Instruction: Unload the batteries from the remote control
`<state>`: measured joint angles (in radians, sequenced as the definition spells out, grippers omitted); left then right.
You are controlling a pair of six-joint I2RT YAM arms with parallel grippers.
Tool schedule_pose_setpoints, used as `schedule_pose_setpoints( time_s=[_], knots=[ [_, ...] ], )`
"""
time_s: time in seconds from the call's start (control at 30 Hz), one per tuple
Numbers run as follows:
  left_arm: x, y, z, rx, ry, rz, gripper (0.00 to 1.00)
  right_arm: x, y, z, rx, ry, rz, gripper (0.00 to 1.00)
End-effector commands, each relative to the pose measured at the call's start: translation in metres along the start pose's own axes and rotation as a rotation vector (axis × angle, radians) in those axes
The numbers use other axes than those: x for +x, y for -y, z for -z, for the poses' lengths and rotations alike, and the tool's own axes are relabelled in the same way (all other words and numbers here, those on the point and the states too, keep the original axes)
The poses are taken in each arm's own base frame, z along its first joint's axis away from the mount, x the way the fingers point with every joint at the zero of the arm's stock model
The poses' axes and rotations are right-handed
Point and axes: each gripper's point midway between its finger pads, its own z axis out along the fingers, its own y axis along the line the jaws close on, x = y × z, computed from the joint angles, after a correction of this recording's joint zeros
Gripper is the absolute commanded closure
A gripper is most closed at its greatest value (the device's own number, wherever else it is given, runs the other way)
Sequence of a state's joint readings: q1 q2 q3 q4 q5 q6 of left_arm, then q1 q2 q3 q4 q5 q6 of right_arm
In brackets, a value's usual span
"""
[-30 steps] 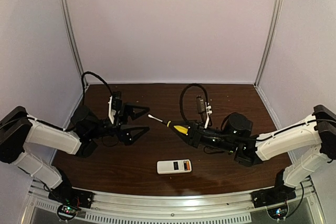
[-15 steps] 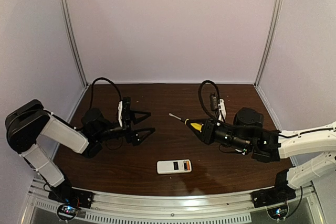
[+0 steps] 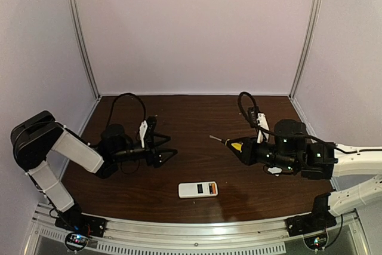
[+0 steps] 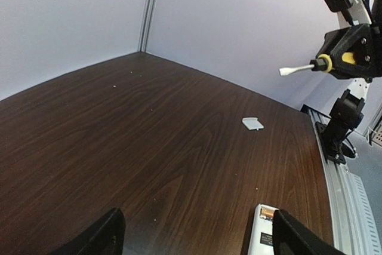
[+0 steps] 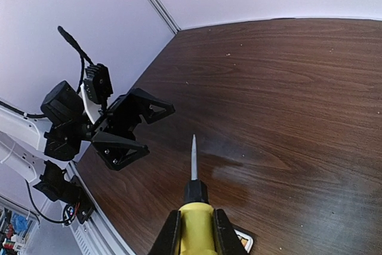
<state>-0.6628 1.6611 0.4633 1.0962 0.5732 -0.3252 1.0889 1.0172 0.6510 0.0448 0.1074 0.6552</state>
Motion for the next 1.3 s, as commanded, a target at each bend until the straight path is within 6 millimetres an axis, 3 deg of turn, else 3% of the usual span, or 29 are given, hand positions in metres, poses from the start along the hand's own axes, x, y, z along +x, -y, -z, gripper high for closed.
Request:
schedule_pose_setpoints(
  time_s=[0.0,0.17,0.5,0.8,1.03,1.27],
  knots=[
    [0.021,0.018,0.001,-0.026,-0.064,-0.107,0.12,0.006,0.009,0.007,0.086,-0.072,0.015,1.00],
    [0.041,0.043,0.005,-0.005,-0.117,-0.160,0.08,-0.015,0.002,0.008,0.143,-0.086,0.049,1.00],
    [0.084,0.075,0.018,0.078,-0.207,-0.184,0.03,-0.019,-0.011,-0.014,0.159,-0.136,0.126,1.00],
    [0.103,0.075,0.018,0.095,-0.242,-0.178,0.03,-0.014,-0.017,-0.025,0.134,-0.156,0.144,1.00],
    [0.122,0.073,0.009,0.120,-0.284,-0.203,0.03,-0.014,-0.016,-0.022,0.129,-0.150,0.141,1.00],
    [0.130,0.074,0.000,0.157,-0.279,-0.219,0.06,-0.016,-0.013,-0.016,0.130,-0.135,0.142,1.00]
  ],
)
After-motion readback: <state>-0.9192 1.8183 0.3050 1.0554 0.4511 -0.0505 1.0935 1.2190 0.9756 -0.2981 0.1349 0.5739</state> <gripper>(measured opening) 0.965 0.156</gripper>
